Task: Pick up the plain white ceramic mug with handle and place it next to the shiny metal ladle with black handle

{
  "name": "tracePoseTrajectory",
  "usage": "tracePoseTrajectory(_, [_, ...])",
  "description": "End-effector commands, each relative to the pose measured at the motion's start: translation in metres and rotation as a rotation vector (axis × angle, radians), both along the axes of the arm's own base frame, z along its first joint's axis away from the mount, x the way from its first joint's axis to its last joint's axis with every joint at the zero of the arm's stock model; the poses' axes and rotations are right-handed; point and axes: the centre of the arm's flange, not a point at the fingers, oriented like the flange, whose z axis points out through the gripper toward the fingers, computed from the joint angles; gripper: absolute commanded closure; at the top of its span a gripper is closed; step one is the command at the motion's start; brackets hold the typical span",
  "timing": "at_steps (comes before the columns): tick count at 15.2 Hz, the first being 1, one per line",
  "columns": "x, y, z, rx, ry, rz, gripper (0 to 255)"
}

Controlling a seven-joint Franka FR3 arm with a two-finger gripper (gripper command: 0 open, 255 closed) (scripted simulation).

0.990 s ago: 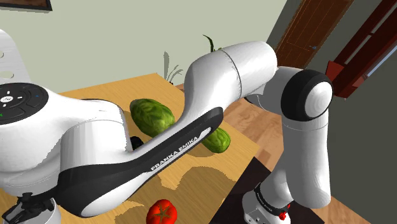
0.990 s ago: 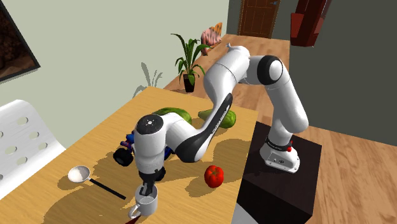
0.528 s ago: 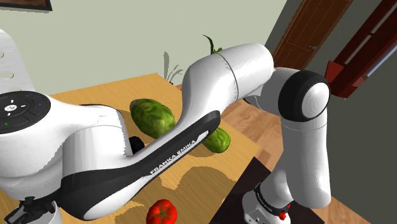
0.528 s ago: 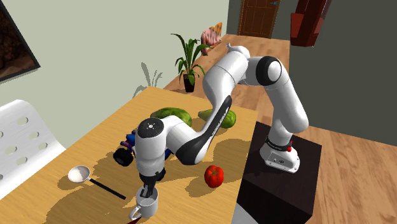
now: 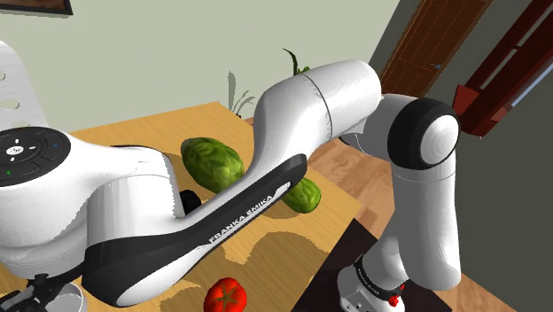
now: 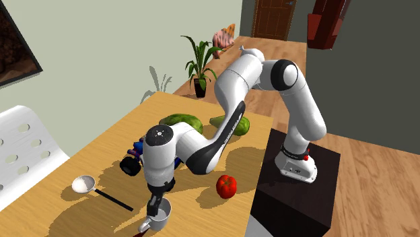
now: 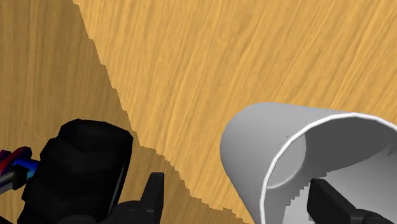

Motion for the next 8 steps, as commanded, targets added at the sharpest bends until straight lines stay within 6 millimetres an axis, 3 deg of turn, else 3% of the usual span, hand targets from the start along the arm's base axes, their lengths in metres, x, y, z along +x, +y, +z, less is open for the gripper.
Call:
tracePoseTrajectory(1, [-0.002,-0.001,0.013,0.0,0.0,0.0,0])
tracePoseTrajectory(4, [-0.007,-0.005,0.049,0.0,0.0,0.0,0])
tracePoseTrajectory(8, [-0.007,-0.005,0.049,0.0,0.0,0.0,0])
